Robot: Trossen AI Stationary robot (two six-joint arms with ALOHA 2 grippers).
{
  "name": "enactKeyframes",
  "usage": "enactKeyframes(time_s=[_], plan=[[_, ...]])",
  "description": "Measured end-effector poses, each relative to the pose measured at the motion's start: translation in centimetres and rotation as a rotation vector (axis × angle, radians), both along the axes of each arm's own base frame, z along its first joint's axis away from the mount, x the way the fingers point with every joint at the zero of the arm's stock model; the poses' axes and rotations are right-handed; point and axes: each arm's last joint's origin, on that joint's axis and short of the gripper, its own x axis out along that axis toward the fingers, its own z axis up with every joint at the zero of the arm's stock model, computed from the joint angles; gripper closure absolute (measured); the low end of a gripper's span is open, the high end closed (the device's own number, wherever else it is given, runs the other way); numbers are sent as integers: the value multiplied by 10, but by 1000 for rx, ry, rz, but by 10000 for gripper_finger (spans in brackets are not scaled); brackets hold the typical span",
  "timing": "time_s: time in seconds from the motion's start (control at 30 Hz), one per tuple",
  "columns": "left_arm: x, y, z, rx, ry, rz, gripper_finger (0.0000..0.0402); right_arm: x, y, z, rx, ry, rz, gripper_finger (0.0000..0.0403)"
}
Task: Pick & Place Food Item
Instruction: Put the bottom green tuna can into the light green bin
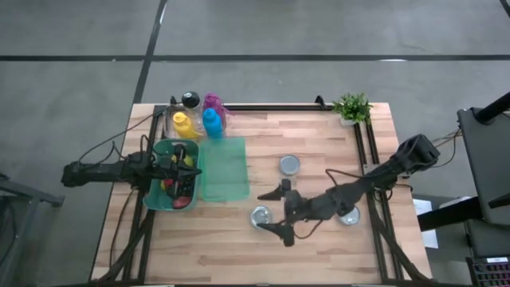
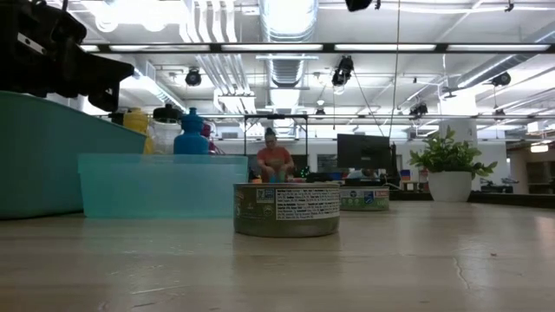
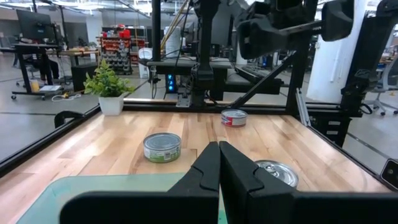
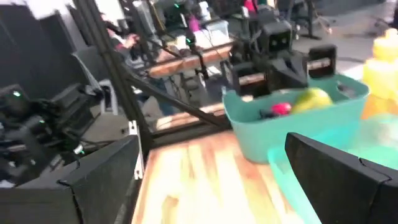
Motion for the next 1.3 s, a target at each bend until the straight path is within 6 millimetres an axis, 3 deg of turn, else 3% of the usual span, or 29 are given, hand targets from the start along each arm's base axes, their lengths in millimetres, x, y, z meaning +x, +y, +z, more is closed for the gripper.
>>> enactKeyframes(time_s=[0.23,0.57,0.93,1.13,1.3], plan=[[0,0,0,0,3,0,399,7,9,8,163,219,-158,3],[1,0,-2,0,22,0,399,22,22,23,252,485,-256,3],[2,0,-2,0,27,0,399,27,31,4,311,768,-376,3],[2,0,-2,0,27,0,399,22,33,-3,334,810,-397,4],[2,0,-2,0,27,0,399,18,28,-5,290,842,-425,58]])
